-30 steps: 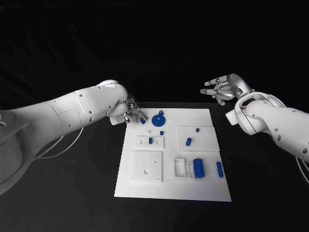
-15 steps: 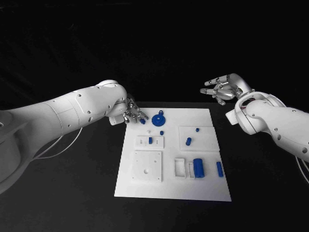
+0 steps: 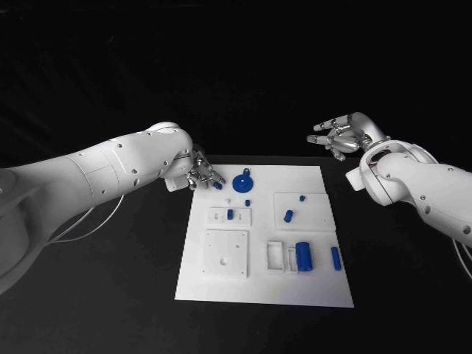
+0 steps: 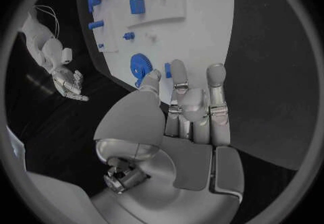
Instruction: Assemble the parts on the task board
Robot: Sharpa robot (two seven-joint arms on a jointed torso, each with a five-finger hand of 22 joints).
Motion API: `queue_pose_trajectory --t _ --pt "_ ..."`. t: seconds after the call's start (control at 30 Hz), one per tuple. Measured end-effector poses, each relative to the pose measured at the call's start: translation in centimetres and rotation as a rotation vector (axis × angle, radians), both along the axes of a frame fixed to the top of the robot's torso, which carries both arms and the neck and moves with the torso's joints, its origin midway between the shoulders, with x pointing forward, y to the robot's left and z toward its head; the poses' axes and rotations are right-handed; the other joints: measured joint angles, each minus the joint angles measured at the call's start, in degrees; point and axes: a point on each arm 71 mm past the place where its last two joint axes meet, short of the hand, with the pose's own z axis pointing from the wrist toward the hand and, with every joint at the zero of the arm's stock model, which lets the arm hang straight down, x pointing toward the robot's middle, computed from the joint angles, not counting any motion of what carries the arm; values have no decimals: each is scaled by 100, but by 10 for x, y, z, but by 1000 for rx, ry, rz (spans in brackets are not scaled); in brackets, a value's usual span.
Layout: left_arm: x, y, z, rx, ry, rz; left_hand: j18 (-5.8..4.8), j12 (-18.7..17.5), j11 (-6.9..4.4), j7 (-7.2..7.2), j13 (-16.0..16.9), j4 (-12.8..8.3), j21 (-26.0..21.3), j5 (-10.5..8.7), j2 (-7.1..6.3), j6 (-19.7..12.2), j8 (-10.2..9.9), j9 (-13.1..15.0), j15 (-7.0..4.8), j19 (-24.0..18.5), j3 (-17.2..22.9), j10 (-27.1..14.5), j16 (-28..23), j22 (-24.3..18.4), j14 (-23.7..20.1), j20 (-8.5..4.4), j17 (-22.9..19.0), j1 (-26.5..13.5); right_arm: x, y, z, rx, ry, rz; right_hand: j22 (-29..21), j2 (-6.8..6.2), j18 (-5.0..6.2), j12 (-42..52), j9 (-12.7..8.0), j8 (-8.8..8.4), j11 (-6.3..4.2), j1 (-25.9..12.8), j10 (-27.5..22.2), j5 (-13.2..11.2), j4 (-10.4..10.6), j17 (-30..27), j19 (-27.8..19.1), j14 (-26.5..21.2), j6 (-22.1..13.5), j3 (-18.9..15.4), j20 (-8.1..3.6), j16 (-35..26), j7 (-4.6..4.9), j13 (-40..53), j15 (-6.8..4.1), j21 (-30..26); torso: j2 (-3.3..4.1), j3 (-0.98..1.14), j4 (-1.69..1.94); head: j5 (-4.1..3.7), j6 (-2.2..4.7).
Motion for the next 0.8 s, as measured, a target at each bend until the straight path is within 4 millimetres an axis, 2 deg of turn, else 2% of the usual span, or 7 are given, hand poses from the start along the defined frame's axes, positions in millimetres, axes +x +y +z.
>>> queue_pose_trajectory --t 0.2,0.33,0.4,0.43,0.53,0.67,0.8 --pt "-1 0 0 1 4 -3 0 0 -27 -20 -16 -226 22 482 124 20 0 -18 -16 0 45 -3 17 -1 16 0 14 198 0 0 0 0 1 0 0 0 1 -1 0 0 0 0 0 0 0 2 0 0 0 0 0 0 0 0 0 0 1 -2 -4 -6 -4" --pt "-1 1 0 1 6 -3 0 0 -36 -46 -38 -397 22 1022 192 46 -1 44 -16 0 152 7 17 -1 16 0 22 310 0 0 0 0 2 1 0 0 1 -1 0 0 0 0 0 0 0 2 0 0 0 0 0 0 0 -7 0 0 1 -3 -5 -6 -5" --pt "-1 2 0 0 7 -2 0 0 -36 -46 -50 -480 22 1213 207 45 -1 161 -16 0 203 7 17 -1 16 0 20 325 0 0 0 0 3 1 0 0 1 -1 0 0 0 0 0 0 0 4 0 0 0 0 0 0 0 -8 0 0 1 -3 -5 -6 -5" --pt "-2 3 0 -2 8 -1 0 0 -47 -47 -55 -525 22 1298 208 42 14 269 -16 0 248 -4 17 -1 16 0 20 326 0 0 0 0 3 1 0 0 0 -1 0 0 0 0 0 2 0 8 0 0 0 0 0 1 0 -8 0 0 1 -3 -5 -6 -5" --pt "-2 4 0 -8 11 1 0 0 -51 -82 -79 -810 67 1486 253 -75 78 984 -16 0 532 -11 17 -1 16 0 20 225 0 0 -1 0 4 1 0 0 1 -1 0 0 0 0 0 34 0 8 0 0 0 0 0 1 0 -8 0 0 1 -3 -1 -2 -5" --pt "-3 4 -1 -21 19 3 0 0 -41 -61 -81 -996 67 1653 300 -105 63 1382 -15 0 801 -22 17 -2 16 0 20 122 1 0 -1 0 6 2 0 0 1 -2 0 0 0 0 0 44 0 8 0 0 0 0 0 1 0 -8 0 0 1 -2 1 3 -5" --pt "-5 2 -1 -38 27 3 1 25 -42 -23 -79 -1011 110 1769 393 -144 146 1813 -14 0 926 -20 57 -2 17 0 49 28 1 1 -2 0 9 2 0 0 0 -2 0 0 0 0 0 44 0 8 0 0 0 0 0 1 0 -14 0 0 2 -2 -1 8 0"
